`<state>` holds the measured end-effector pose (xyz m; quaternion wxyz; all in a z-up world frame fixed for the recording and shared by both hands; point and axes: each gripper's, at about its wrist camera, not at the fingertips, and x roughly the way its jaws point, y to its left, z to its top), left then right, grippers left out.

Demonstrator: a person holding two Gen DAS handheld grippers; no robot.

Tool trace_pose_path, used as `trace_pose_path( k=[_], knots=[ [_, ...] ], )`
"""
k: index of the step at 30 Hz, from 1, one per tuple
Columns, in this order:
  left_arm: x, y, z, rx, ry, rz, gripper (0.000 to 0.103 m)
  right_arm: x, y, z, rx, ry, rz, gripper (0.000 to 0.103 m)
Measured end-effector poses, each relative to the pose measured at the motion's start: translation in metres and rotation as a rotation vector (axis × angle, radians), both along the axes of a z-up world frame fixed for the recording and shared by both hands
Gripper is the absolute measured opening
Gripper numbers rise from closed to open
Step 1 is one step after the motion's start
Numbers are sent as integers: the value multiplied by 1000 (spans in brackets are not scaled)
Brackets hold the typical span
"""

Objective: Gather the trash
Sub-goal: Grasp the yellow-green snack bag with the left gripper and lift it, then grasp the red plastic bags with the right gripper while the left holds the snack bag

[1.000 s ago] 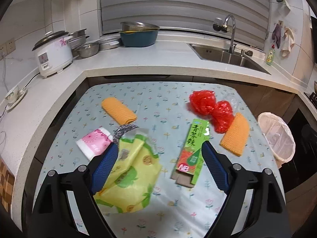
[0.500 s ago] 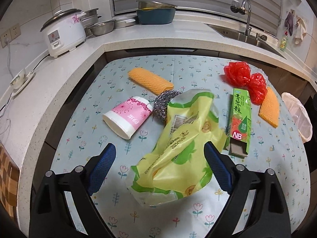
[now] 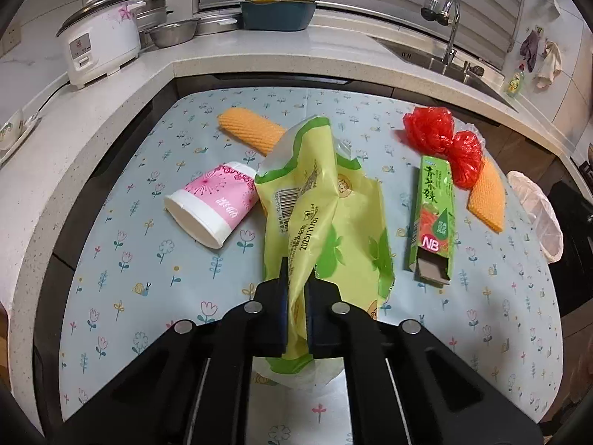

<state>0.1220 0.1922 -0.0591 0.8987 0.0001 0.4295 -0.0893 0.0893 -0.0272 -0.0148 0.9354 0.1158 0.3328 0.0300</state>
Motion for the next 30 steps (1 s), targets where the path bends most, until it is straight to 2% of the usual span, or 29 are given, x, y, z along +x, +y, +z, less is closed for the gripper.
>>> trace_pose_path(
  k=[9,14,21,30],
  knots=[
    [12,-24,52,-55,-121,-38,5,14,-12,5,-6,-11,-35,47],
    [33,-45,67,-70,-155,-48,5,31,-30,7,-23,-19,-69,47],
    [64,-72,69,-90,-163,-58,5,68,-60,-1,-34,1,-115,47],
    [105,-92,56,-83,-145,-46,5,123,-80,-39,-51,76,-116,47]
  ],
)
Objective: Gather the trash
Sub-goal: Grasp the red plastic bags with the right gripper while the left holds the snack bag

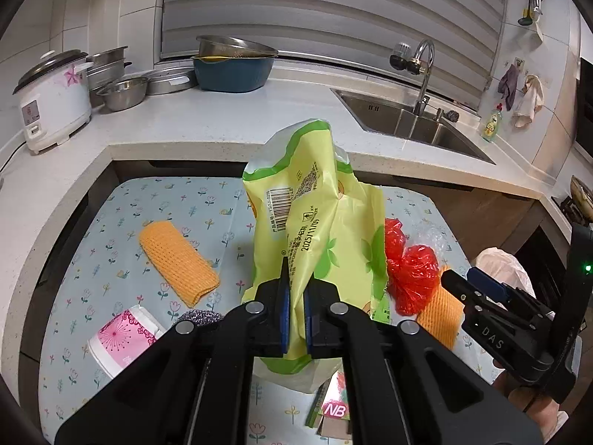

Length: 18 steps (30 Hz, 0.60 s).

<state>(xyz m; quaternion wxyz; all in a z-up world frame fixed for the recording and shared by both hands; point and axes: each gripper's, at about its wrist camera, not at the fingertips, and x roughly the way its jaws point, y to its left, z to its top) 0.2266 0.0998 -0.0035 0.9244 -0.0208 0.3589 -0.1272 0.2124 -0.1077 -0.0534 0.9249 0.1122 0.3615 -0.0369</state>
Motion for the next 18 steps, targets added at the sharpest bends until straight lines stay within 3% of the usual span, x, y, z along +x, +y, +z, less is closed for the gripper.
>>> trace_pose_path(
  k=[15,16,18],
  knots=[
    [36,-18,-27,20,41,22,5,44,-5,-53,33,97,38,47],
    [36,-19,-27,21,42,22,5,45,-6,-55,40,99,41,46],
    [36,-20,-27,22,44,23,5,47,-7,-58,49,104,47,31]
  ],
)
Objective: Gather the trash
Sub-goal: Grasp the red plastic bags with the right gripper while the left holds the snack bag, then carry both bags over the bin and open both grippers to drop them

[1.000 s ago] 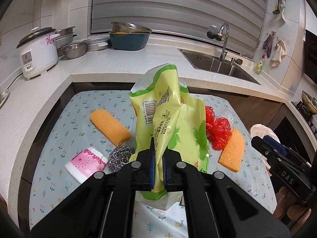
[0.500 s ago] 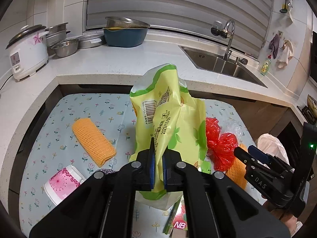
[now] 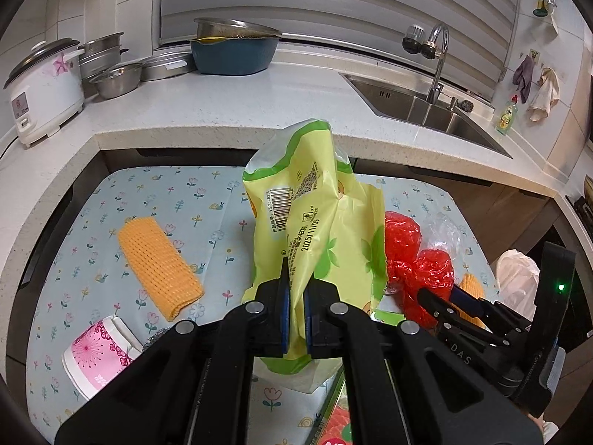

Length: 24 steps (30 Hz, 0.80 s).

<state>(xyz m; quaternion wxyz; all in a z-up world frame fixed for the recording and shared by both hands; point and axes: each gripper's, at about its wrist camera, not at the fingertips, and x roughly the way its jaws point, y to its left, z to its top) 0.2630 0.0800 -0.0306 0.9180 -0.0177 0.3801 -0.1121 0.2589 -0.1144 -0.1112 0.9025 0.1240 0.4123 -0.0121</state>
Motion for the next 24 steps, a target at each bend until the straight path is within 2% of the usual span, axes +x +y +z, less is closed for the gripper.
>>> trace_pose_path(
  k=[2,5,15,24],
  knots=[
    [0,0,0,2,-1,1,5,1,-1,1,10,2,7,20],
    [-2,-1,3,2,-8,2,5,-6,1,12,21,-35,12,15],
    [-31,-14,35,0,-66,-11,5,-42,-3,77,38,-196,5,13],
    [-66,-49,66,-6,-115,-74,5,-88,-34,116,30,-270,-49,13]
  ],
)
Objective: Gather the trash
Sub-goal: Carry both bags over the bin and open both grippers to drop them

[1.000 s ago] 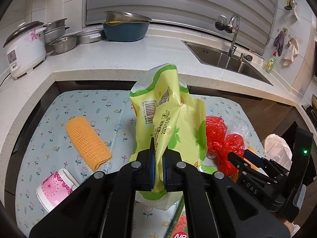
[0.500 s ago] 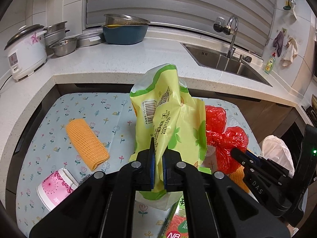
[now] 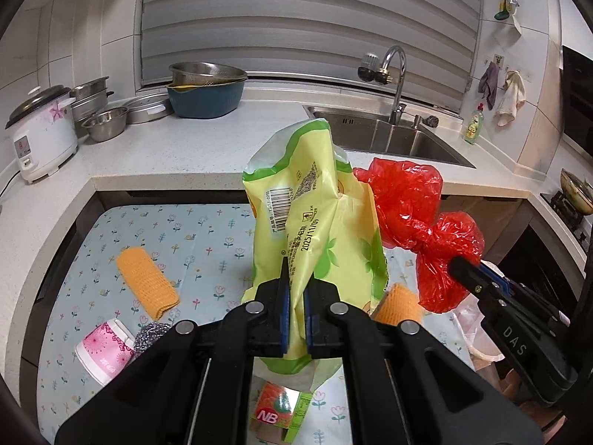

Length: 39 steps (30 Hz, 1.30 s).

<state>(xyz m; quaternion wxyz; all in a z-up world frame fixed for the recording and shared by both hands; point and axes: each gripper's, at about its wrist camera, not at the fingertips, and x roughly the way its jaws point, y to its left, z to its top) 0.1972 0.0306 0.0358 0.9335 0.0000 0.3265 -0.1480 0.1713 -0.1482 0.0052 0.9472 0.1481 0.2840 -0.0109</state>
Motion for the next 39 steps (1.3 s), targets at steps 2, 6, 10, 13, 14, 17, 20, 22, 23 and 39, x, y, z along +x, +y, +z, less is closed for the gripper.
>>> trace_pose_path(
  k=[2,6,10,13,14,17,20,22,23,39],
  knots=[
    [-9,-13,4,0,-5,-23,5,-12,-11,3,0,-6,-20,13],
    [-24,-40,9,1,-10,-74,5,-36,-36,7,1,-16,-68,13],
    [-39,-70,12,2,-10,-129,5,-60,-64,8,8,-21,-122,13],
    [-51,-94,12,1,-8,-173,5,-80,-89,7,12,-23,-167,13],
    [-55,-100,12,3,-8,-185,5,-87,-98,7,12,-23,-185,13],
    [-65,-126,10,8,-5,-230,5,-105,-120,4,15,-19,-230,13],
    [-74,-148,6,14,1,-267,5,-121,-142,-1,20,-11,-274,13],
    [-78,-165,3,15,13,-300,5,-131,-156,-5,23,-5,-301,13],
    [-79,-174,0,17,19,-314,5,-137,-163,-7,26,-3,-317,13],
    [-71,-265,-47,19,114,-436,24,-168,-230,-40,58,47,-451,13]
  ],
)
